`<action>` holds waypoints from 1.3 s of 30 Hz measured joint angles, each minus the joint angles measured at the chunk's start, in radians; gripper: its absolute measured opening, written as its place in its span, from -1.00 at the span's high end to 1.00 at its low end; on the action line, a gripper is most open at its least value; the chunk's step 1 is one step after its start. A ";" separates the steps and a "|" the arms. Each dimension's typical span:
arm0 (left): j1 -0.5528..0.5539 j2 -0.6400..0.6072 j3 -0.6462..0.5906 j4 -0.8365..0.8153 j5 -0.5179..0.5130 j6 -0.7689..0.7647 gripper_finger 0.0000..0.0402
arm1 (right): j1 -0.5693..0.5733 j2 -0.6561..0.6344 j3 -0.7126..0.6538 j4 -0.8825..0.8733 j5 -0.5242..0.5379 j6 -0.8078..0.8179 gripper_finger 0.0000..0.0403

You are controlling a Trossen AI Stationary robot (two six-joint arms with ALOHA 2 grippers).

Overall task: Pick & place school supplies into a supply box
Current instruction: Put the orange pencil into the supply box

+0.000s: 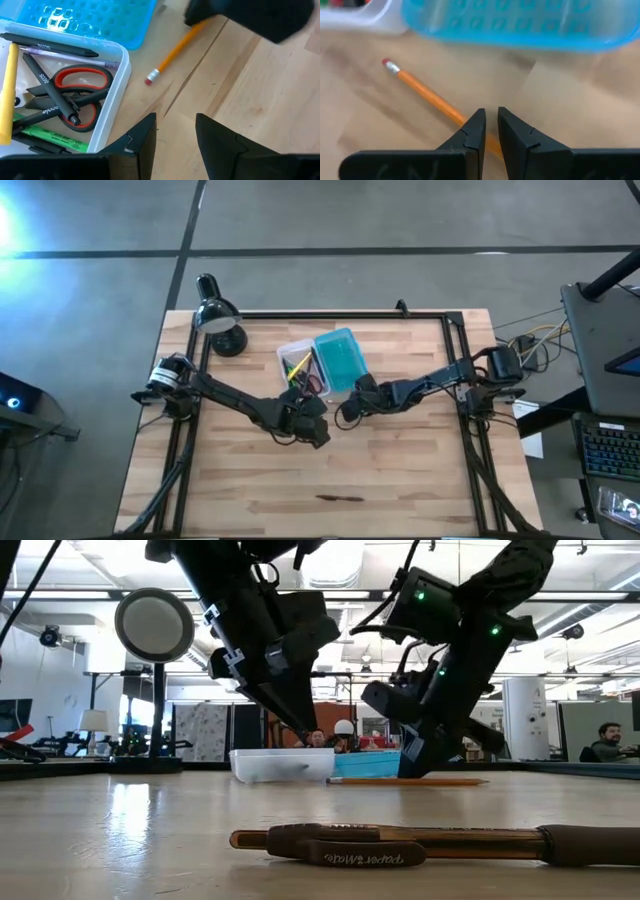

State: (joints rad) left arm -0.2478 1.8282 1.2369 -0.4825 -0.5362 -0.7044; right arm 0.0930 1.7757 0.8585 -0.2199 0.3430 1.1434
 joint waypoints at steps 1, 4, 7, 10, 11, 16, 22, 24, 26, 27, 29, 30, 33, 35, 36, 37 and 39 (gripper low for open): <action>0.000 0.000 0.000 0.000 0.000 0.000 0.39 | 0.009 -0.003 0.000 0.000 -0.010 0.010 0.79; 0.000 0.000 0.000 0.000 0.000 0.000 0.39 | 0.039 -0.009 0.000 -0.001 -0.032 0.035 0.79; 0.000 0.000 0.000 0.000 0.000 0.000 0.39 | 0.066 -0.017 -0.001 -0.005 -0.045 0.066 0.79; 0.000 0.000 0.000 0.001 0.000 -0.002 0.39 | 0.094 -0.023 -0.001 -0.008 -0.053 0.086 0.79; 0.000 0.000 0.000 0.002 0.000 -0.003 0.39 | 0.103 -0.025 -0.002 -0.009 -0.058 0.091 0.79; 0.000 0.000 0.000 0.003 0.000 -0.006 0.39 | 0.134 -0.031 -0.002 -0.009 -0.034 0.099 0.79; 0.001 0.000 0.000 0.005 0.027 -0.020 0.39 | 0.179 -0.125 -0.002 -0.049 0.050 0.107 0.79; 0.001 0.000 0.000 0.009 0.053 -0.038 0.39 | 0.196 -0.180 -0.004 -0.103 0.053 0.163 0.79; 0.001 0.000 0.000 0.013 0.076 -0.065 0.39 | 0.219 -0.233 -0.010 -0.172 0.050 0.255 0.79; 0.001 0.000 0.000 0.017 0.088 -0.080 0.39 | 0.234 -0.258 -0.017 -0.212 0.045 0.313 0.79; 0.002 0.000 0.000 0.023 0.109 -0.113 0.39 | 0.271 -0.305 -0.043 -0.265 0.042 0.436 0.80; 0.003 0.000 0.000 0.025 0.111 -0.129 0.39 | 0.293 -0.327 -0.063 -0.275 0.043 0.496 0.82; 0.008 0.000 0.001 0.034 0.132 -0.161 0.39 | 0.364 -0.388 -0.133 -0.273 0.054 0.684 0.91; 0.011 0.000 0.001 0.045 0.139 -0.162 0.39 | 0.409 -0.410 -0.177 -0.266 0.069 0.785 0.95; 0.011 0.000 0.001 0.053 0.140 -0.158 0.39 | 0.425 -0.416 -0.194 -0.264 0.073 0.835 0.95; 0.012 0.000 0.001 0.061 0.141 -0.152 0.39 | 0.437 -0.420 -0.210 -0.258 0.074 0.875 0.95; 0.015 0.000 0.001 0.078 0.154 -0.131 0.39 | 0.451 -0.422 -0.246 -0.214 0.080 0.925 0.96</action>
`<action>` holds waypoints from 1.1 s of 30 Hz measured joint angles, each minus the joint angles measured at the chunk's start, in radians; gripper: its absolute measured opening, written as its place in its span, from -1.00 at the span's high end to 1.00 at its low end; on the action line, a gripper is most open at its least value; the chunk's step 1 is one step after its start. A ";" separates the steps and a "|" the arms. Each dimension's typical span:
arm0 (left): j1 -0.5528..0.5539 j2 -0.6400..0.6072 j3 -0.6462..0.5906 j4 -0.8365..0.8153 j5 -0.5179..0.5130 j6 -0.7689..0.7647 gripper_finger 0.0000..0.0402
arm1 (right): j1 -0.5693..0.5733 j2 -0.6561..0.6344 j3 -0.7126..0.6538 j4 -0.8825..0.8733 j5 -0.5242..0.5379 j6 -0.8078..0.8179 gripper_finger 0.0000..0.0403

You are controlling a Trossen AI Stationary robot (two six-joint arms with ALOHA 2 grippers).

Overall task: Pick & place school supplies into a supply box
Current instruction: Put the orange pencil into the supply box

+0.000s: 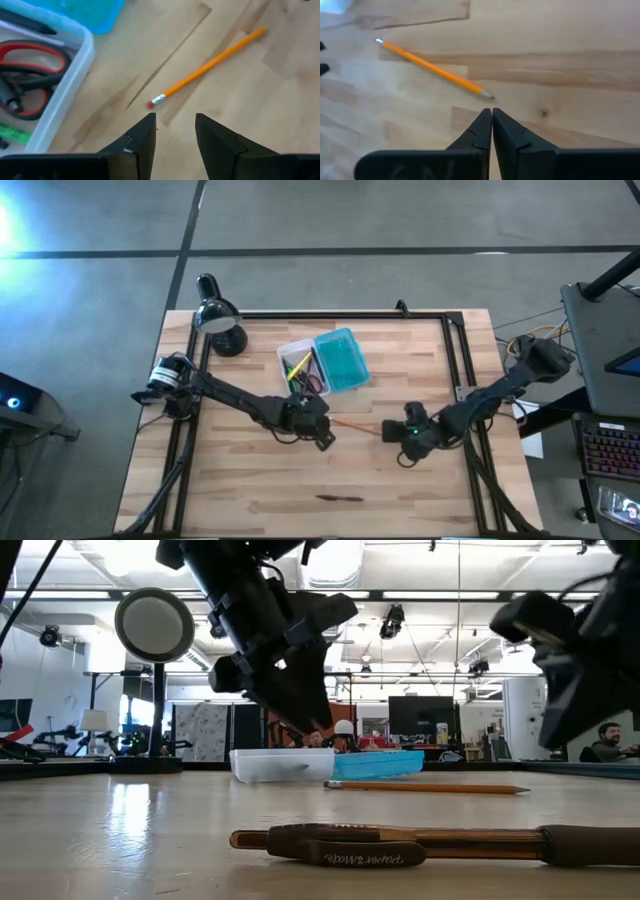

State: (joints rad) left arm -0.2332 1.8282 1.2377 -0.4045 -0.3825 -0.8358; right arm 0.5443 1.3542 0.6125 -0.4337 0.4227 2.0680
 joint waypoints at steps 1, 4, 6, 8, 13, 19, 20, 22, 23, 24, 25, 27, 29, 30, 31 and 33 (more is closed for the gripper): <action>0.002 0.000 0.000 0.007 0.009 0.009 0.39 | 0.002 0.004 -0.016 0.041 0.007 0.009 0.96; 0.010 0.000 0.000 0.031 0.049 0.029 0.39 | -0.004 0.013 -0.062 0.180 0.021 0.012 0.96; 0.019 0.000 0.000 0.044 0.081 0.031 0.39 | -0.010 0.026 -0.082 0.246 0.024 0.013 0.96; 0.032 0.000 0.000 0.065 0.121 0.033 0.39 | -0.010 0.033 -0.096 0.250 0.026 0.024 0.96; 0.068 0.000 0.000 0.182 0.253 0.107 0.39 | -0.011 0.041 -0.131 0.287 0.022 0.061 0.96; 0.117 0.000 0.001 0.242 0.345 0.219 0.39 | -0.020 0.041 -0.139 0.312 0.021 0.047 0.96; 0.125 0.000 0.001 0.244 0.363 0.238 0.39 | -0.023 0.042 -0.139 0.316 0.021 0.046 0.96; 0.141 0.000 0.001 0.240 0.384 0.261 0.41 | -0.026 0.050 -0.139 0.317 0.021 0.045 0.96; 0.147 0.000 0.001 0.240 0.385 0.270 0.43 | -0.027 0.050 -0.139 0.316 0.021 0.044 0.96; 0.154 0.001 0.001 0.240 0.385 0.282 0.46 | -0.028 0.049 -0.139 0.319 0.022 0.044 0.96; 0.160 0.001 0.001 0.240 0.385 0.291 0.51 | -0.028 0.049 -0.138 0.322 0.022 0.044 0.96; 0.170 0.001 0.001 0.240 0.393 0.303 0.64 | -0.028 0.048 -0.138 0.319 0.022 0.041 0.96; 0.176 0.001 0.001 0.240 0.414 0.320 0.80 | -0.028 0.046 -0.136 0.324 0.023 0.033 0.96; 0.177 0.001 0.001 0.240 0.426 0.334 0.88 | -0.028 0.047 -0.136 0.331 0.022 0.018 0.96; 0.177 0.001 0.001 0.239 0.433 0.346 0.94 | -0.028 0.048 -0.136 0.345 0.022 0.002 0.96; 0.176 0.001 0.001 0.239 0.448 0.377 0.97 | -0.028 0.048 -0.136 0.366 0.023 -0.024 0.96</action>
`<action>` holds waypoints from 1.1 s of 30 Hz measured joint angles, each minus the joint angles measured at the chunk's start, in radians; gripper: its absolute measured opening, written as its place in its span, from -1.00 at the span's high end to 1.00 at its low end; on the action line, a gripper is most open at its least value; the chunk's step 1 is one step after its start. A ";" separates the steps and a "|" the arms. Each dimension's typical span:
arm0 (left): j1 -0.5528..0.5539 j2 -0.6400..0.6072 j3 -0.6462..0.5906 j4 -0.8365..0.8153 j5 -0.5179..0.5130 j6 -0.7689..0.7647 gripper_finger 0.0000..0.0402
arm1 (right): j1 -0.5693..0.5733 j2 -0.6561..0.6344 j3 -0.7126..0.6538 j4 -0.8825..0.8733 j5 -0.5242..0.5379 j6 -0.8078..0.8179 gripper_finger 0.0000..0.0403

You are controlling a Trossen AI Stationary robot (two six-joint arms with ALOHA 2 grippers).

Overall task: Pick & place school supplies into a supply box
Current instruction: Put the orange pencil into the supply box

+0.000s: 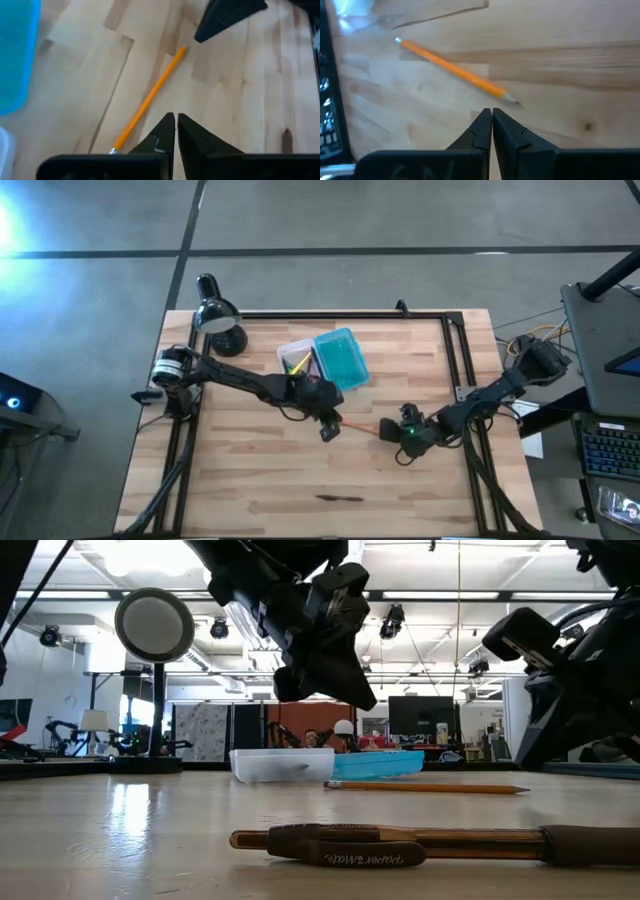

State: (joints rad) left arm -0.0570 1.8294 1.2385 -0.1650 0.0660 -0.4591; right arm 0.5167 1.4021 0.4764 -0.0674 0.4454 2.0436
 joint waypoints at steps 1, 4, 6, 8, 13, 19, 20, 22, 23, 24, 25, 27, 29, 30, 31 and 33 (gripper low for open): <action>-0.001 0.000 0.000 -0.001 0.002 0.018 0.98 | 0.000 0.000 0.000 0.007 0.000 -0.010 0.96; 0.002 0.003 0.000 -0.003 0.002 0.072 1.00 | 0.000 0.000 0.000 0.012 -0.001 -0.017 0.96; 0.005 0.005 0.000 -0.013 0.003 0.125 1.00 | -0.001 0.000 0.000 0.020 0.000 -0.002 0.96; 0.009 0.005 0.000 -0.028 0.004 0.204 1.00 | -0.009 0.006 0.000 0.022 0.000 0.010 0.96; 0.039 0.005 -0.001 -0.035 0.008 0.379 1.00 | -0.018 0.036 0.003 0.020 0.008 0.103 0.96; 0.088 0.005 -0.001 -0.035 0.029 0.410 1.00 | -0.027 0.098 0.024 0.029 -0.005 0.160 0.96; 0.092 0.005 -0.001 -0.035 0.030 0.413 1.00 | -0.027 0.106 0.034 0.029 -0.006 0.157 0.96; 0.101 0.005 -0.001 -0.035 0.031 0.414 1.00 | -0.026 0.114 0.052 0.020 -0.012 0.149 0.96; 0.105 0.005 -0.001 -0.035 0.033 0.414 1.00 | -0.027 0.117 0.058 0.017 -0.012 0.151 0.96; 0.108 0.005 -0.001 -0.034 0.040 0.414 1.00 | -0.028 0.121 0.061 0.017 -0.012 0.153 0.96; 0.110 0.005 -0.001 -0.034 0.050 0.415 1.00 | -0.028 0.123 0.061 0.016 -0.012 0.154 0.96; 0.112 0.005 -0.001 -0.030 0.054 0.415 1.00 | -0.028 0.131 0.061 0.011 -0.014 0.156 0.96; 0.113 0.005 -0.001 -0.028 0.054 0.415 1.00 | -0.029 0.139 0.061 0.005 -0.031 0.157 0.96; 0.112 0.005 -0.001 -0.028 0.056 0.415 1.00 | -0.029 0.139 0.061 0.002 -0.036 0.157 0.96; 0.112 0.005 -0.001 -0.028 0.056 0.415 1.00 | -0.029 0.139 0.061 0.001 -0.043 0.158 0.96; 0.112 0.005 -0.001 -0.028 0.058 0.415 1.00 | -0.029 0.134 0.061 -0.002 -0.043 0.160 0.96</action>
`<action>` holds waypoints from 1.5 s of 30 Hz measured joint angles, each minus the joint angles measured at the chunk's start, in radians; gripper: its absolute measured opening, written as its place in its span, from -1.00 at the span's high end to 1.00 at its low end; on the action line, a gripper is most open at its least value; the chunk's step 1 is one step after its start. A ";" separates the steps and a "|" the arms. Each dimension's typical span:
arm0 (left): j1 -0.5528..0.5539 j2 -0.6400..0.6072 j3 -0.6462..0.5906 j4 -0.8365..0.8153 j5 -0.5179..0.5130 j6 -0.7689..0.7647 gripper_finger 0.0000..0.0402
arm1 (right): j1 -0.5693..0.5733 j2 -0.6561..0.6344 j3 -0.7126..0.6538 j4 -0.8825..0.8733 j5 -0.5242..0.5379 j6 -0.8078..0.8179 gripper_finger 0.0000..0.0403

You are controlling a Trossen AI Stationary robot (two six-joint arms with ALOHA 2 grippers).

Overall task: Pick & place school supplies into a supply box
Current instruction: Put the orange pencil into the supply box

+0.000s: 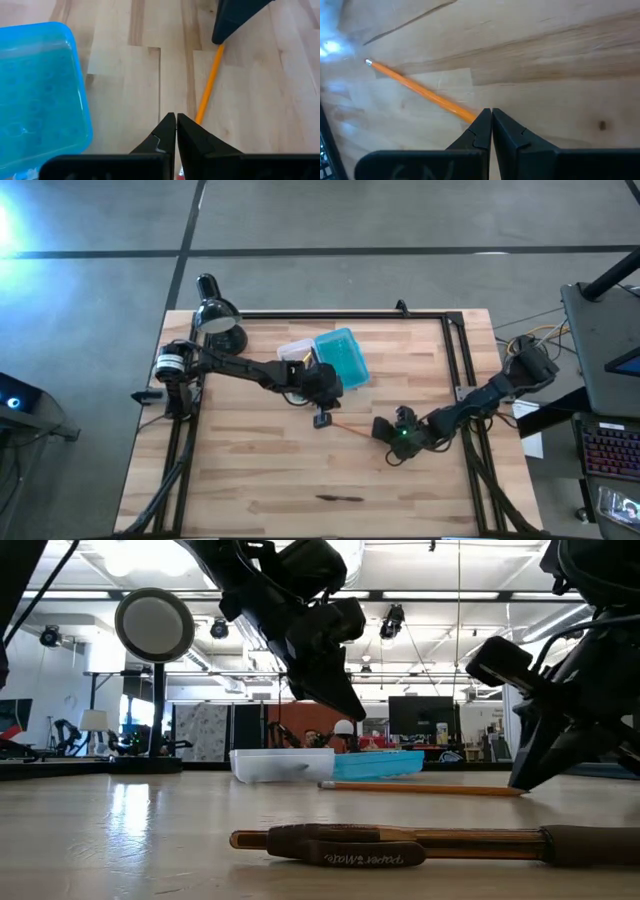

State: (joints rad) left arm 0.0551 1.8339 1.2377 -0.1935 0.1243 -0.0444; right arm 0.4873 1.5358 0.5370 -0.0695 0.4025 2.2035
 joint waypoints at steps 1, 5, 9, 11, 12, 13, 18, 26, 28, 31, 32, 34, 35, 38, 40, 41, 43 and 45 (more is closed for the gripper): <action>0.000 0.000 0.000 0.000 0.001 0.000 1.00 | 0.000 -0.007 0.000 -0.005 0.003 0.000 0.96; 0.000 0.000 0.000 -0.001 0.002 -0.002 1.00 | 0.001 -0.051 0.016 -0.056 0.040 -0.003 0.96; 0.000 0.000 0.000 0.001 0.002 -0.002 1.00 | 0.001 -0.070 0.035 -0.093 0.042 -0.022 0.96; 0.001 0.000 0.000 0.001 0.002 -0.002 1.00 | 0.003 -0.068 0.046 -0.090 0.042 -0.028 0.96; 0.002 0.000 0.000 0.001 0.002 -0.002 1.00 | 0.004 -0.064 0.050 -0.088 0.042 -0.028 0.96; 0.002 0.000 0.000 0.002 0.002 -0.001 1.00 | 0.006 -0.060 0.051 -0.090 0.042 -0.026 0.96; 0.002 0.000 0.000 0.002 0.002 -0.001 1.00 | 0.024 -0.025 0.068 -0.092 0.038 0.001 0.96; 0.003 0.000 0.000 0.002 0.002 0.006 1.00 | 0.043 0.000 0.084 -0.115 0.033 0.044 0.96; 0.003 0.000 0.000 0.003 0.002 0.007 1.00 | 0.043 0.000 0.085 -0.124 0.033 0.047 0.96; 0.005 0.000 0.000 0.003 0.002 0.007 1.00 | 0.045 -0.001 0.085 -0.133 0.033 0.049 0.96; 0.005 0.000 0.000 0.004 0.002 0.007 1.00 | 0.045 0.001 0.085 -0.132 0.030 0.049 0.96; 0.007 0.000 0.000 0.006 0.002 0.007 1.00 | 0.045 0.005 0.085 -0.131 0.020 0.049 0.96; 0.008 0.000 0.000 0.008 0.002 0.007 1.00 | 0.045 0.006 0.085 -0.129 0.016 0.049 0.96; 0.009 0.000 0.000 0.008 0.002 0.007 1.00 | 0.045 0.006 0.085 -0.128 0.016 0.049 0.96; 0.009 0.000 0.000 0.008 0.002 0.007 1.00 | 0.045 0.007 0.085 -0.129 0.016 0.048 0.96; 0.009 0.000 0.000 0.008 0.002 0.007 1.00 | 0.045 0.007 0.085 -0.128 0.016 0.048 0.96; 0.009 0.000 0.000 0.008 0.002 0.007 1.00 | 0.045 0.007 0.085 -0.128 0.016 0.044 0.96; 0.009 0.000 0.000 0.007 0.002 0.007 1.00 | 0.045 0.007 0.085 -0.128 0.016 0.040 0.96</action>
State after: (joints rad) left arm 0.0643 1.8339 1.2373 -0.1862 0.1268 -0.0375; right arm 0.5320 1.5425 0.6216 -0.1971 0.4183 2.2435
